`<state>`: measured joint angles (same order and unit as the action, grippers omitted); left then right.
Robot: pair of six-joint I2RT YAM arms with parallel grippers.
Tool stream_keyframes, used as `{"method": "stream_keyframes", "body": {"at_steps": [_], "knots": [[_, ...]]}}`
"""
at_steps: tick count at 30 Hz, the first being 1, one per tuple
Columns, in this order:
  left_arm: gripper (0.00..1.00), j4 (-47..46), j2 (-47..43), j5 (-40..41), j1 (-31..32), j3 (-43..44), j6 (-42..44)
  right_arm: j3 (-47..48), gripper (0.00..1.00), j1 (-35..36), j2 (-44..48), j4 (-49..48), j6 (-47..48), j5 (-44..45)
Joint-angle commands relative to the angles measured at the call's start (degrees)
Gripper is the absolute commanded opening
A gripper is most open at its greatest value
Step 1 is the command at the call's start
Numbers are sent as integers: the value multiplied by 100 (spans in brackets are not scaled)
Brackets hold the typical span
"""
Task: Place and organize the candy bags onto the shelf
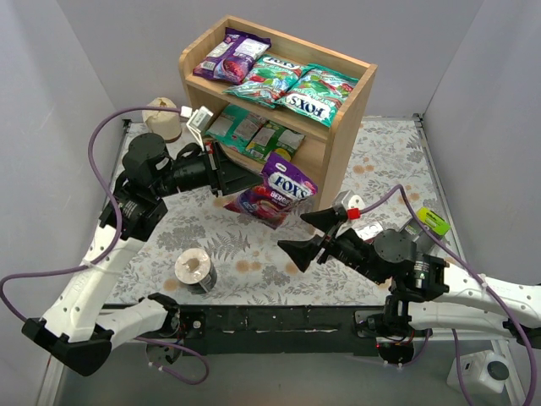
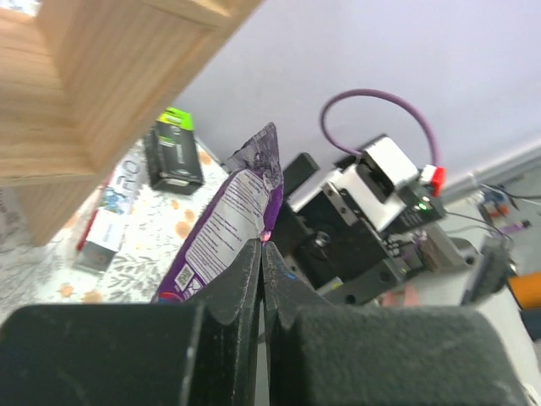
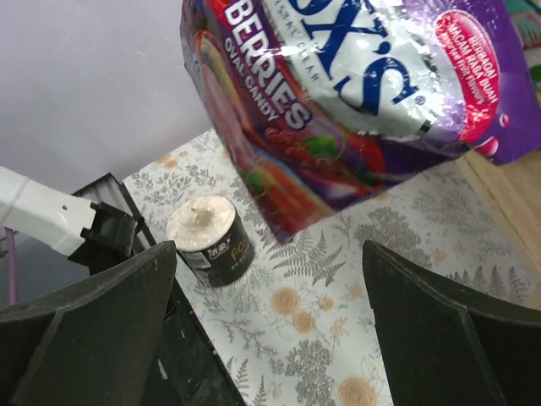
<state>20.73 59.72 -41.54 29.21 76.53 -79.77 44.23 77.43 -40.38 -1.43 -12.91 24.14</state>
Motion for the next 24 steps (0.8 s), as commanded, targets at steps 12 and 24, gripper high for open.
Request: {"method": "stream_keyframes", "body": {"at_steps": [12,24], "knots": [[0,-1606,-435,-1619,14,-33,-1181,288,98,27,119,-1096,1404,-367],[0,-1722,-523,-1621,23,-226,-1225,631,98,27,-295,-1500,1713,-1813]]}}
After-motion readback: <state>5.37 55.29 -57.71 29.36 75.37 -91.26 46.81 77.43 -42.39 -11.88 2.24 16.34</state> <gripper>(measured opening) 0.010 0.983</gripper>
